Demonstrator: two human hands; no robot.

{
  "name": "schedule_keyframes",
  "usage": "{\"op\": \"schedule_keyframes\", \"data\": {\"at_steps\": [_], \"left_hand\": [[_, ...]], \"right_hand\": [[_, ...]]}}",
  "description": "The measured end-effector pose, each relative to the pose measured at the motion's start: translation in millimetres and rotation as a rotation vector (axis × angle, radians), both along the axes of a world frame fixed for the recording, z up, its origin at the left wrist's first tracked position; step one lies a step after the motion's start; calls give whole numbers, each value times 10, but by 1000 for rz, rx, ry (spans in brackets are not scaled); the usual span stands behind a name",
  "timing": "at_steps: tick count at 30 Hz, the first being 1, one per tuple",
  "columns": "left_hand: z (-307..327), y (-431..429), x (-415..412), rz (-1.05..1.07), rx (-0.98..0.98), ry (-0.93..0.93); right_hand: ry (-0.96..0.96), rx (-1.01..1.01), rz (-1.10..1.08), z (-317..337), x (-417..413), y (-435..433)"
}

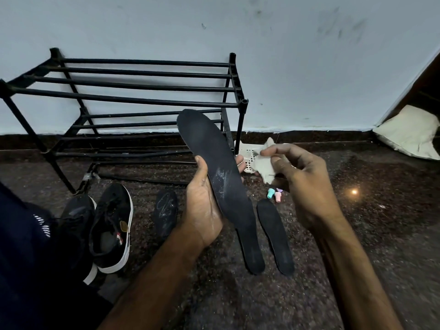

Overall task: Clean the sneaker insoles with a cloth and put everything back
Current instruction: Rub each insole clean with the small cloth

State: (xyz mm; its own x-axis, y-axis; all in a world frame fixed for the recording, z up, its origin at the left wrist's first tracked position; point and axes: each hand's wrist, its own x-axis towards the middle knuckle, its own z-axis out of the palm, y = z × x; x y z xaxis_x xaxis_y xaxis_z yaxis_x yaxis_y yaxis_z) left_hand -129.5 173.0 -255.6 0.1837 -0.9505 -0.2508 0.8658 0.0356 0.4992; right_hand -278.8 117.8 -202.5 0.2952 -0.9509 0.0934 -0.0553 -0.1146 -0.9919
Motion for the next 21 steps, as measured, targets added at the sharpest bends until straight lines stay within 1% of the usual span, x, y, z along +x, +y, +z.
{"op": "schedule_keyframes", "data": {"at_steps": [1, 2, 4, 5, 6, 10, 13, 15, 18, 21], "left_hand": [[-1, 1, -2, -10, -6, 1], [1, 4, -8, -18, -12, 3], [-4, 10, -16, -27, -21, 4], [-7, 13, -17, -26, -24, 6], [-7, 13, -20, -27, -28, -5], [-18, 11, -14, -11, 12, -31], [-23, 22, -39, -16, -12, -19], [-15, 44, -62, -58, -40, 16], [-10, 63, -106, -117, -78, 37], [-34, 72, -125, -124, -63, 3]], "right_hand": [[11, 48, 77, 10, -35, -14], [76, 54, 156, 31, -71, -21], [283, -29, 251, 69, -111, -20], [364, -75, 228, 85, -107, -11], [429, -127, 159, 89, -90, 4], [610, -429, -184, 39, -1, 42], [808, -590, -302, 16, 60, 76], [863, -639, -311, 15, 144, 140], [891, -723, -279, -37, 303, 246], [867, -687, -138, -131, 408, 277]]}}
